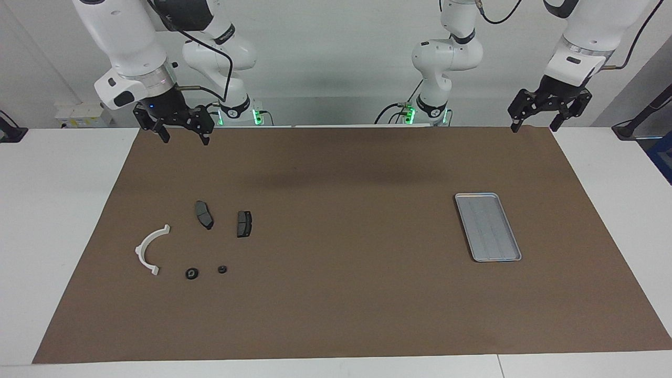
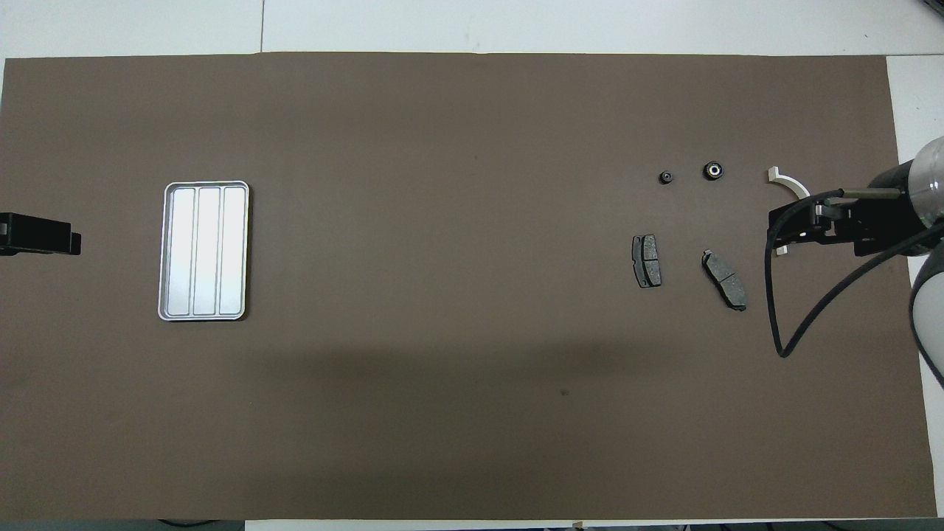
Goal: Pick bearing gear from pile to tray
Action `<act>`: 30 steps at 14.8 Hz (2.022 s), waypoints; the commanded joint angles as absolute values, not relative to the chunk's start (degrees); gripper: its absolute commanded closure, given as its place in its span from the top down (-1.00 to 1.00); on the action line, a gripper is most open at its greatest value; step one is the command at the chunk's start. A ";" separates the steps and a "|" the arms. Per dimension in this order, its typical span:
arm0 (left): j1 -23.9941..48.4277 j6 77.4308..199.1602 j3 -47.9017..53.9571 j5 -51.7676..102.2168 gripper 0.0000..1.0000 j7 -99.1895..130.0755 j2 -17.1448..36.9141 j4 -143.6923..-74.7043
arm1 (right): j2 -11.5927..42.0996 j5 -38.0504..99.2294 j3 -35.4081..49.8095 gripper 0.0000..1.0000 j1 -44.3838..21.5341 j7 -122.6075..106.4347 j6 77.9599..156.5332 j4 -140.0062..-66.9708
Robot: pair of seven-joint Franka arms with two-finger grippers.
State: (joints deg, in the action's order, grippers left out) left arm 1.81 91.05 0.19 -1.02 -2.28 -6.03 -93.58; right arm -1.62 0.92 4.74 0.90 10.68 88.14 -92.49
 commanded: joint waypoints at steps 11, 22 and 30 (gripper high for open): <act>1.14 90.79 0.62 -0.26 1.00 -2.72 -8.09 -95.71 | 9.91 -4.04 5.19 1.00 0.18 14.23 111.34 -98.70; 1.14 90.79 0.62 -0.26 1.00 -2.72 -8.09 -95.71 | 27.49 -7.37 5.10 0.78 -2.02 27.32 124.98 -92.22; 1.14 90.79 0.62 -0.26 1.00 -2.72 -8.09 -95.71 | 36.56 -7.91 5.10 0.80 -2.02 34.45 126.03 -87.63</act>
State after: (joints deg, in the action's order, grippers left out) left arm 1.81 91.05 0.19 -1.02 -2.28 -6.03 -93.58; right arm 35.30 -6.54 4.65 -2.48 32.29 125.71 -89.09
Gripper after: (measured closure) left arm 0.000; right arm 0.097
